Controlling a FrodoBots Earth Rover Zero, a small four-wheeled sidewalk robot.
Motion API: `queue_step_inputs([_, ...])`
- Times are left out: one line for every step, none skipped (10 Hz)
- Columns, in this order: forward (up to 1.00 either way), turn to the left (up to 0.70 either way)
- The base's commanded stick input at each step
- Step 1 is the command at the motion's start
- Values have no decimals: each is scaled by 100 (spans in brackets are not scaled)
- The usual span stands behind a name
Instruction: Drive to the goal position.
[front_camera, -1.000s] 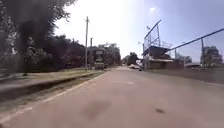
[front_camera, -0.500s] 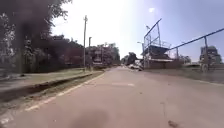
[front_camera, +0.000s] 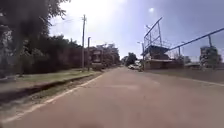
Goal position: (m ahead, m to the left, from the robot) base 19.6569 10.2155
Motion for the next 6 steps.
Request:
queue_step_inputs([70, 0])
queue_step_inputs([70, 0])
queue_step_inputs([70, 0])
queue_step_inputs([70, 0])
queue_step_inputs([70, 0])
queue_step_inputs([70, 0])
